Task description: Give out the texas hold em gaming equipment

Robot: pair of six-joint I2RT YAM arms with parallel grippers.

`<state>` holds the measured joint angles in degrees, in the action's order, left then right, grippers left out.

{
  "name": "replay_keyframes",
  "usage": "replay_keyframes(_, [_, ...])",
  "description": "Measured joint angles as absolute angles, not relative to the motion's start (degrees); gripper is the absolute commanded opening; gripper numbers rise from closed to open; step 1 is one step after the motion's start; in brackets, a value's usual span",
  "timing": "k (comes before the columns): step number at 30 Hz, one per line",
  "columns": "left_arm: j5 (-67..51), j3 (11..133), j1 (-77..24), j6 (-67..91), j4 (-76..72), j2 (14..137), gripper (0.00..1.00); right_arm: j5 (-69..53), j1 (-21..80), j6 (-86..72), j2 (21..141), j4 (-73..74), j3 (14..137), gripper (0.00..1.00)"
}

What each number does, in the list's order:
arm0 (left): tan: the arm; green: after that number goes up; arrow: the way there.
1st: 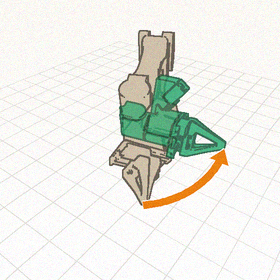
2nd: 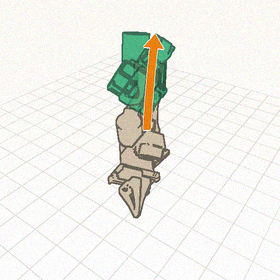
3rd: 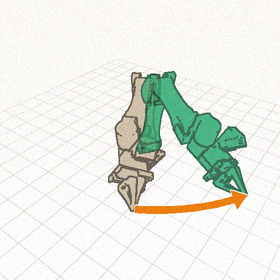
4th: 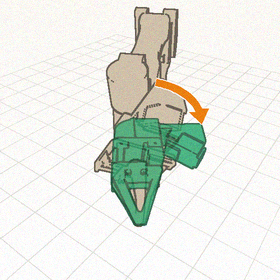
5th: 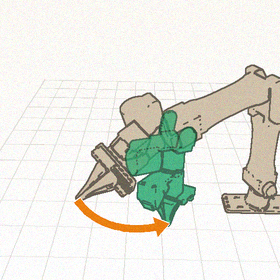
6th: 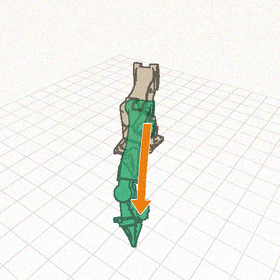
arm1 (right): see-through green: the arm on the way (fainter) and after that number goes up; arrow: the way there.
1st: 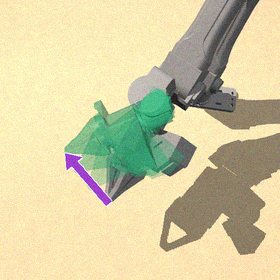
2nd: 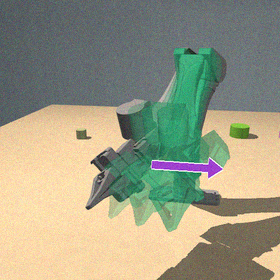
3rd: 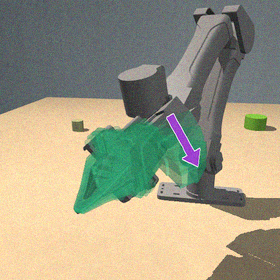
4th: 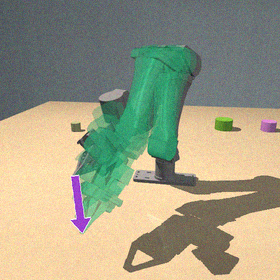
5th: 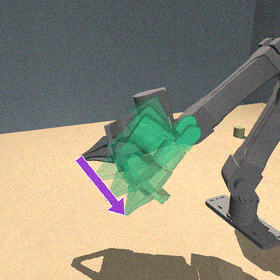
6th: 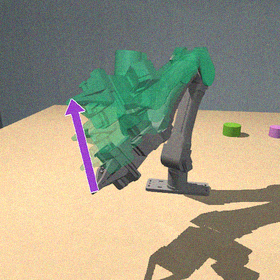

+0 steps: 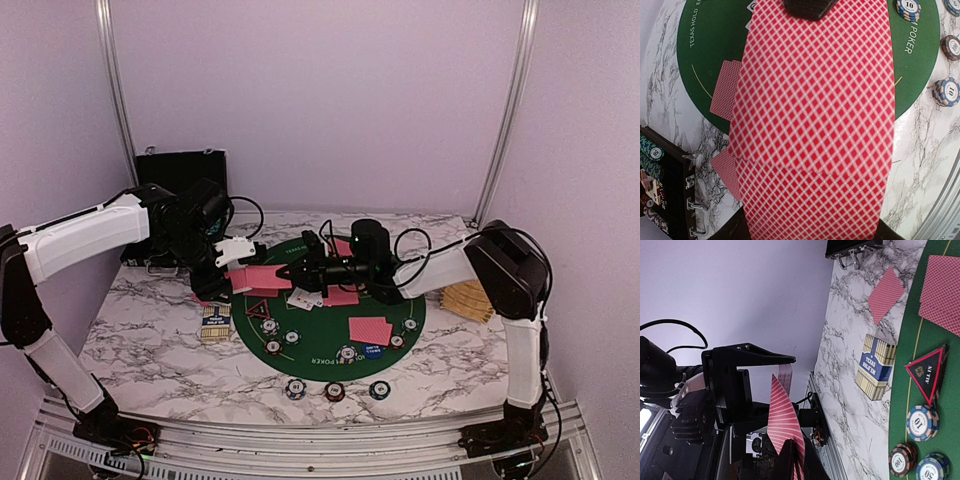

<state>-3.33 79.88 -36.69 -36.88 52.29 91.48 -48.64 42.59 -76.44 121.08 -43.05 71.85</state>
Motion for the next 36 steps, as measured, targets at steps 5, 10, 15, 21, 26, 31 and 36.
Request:
replay_keyframes(5, [-2.87,79.88,-36.62,-36.88,52.27,91.48,0.0,-49.01,40.93,-75.18,118.78,-42.35,68.55,0.04])
replay_keyframes(10, [-2.5,79.88,-36.16,-36.86,52.27,91.48,0.0,-49.5,38.17,-73.58,116.05,-41.25,64.95,0.01])
replay_keyframes(15, [-2.44,79.79,-35.53,-36.86,52.25,91.48,0.0,-49.82,33.08,-69.97,113.32,-38.35,61.06,0.0])
replay_keyframes(21, [-2.46,78.98,-34.96,-36.86,52.16,91.48,0.0,-46.39,26.46,-59.13,111.55,-25.63,60.1,0.0])
replay_keyframes(26, [-2.48,78.87,-34.81,-36.86,52.14,91.46,0.0,-41.52,25.34,-50.57,111.53,-14.35,61.6,0.0])
replay_keyframes(31, [-2.5,78.87,-34.83,-36.86,52.14,91.46,0.0,-38.94,25.39,-46.72,112.14,-9.98,63.24,0.0])
replay_keyframes(36, [-2.5,78.87,-34.81,-36.86,52.12,91.46,0.0,-37.45,25.39,-45.17,114.76,-8.88,65.21,0.0])
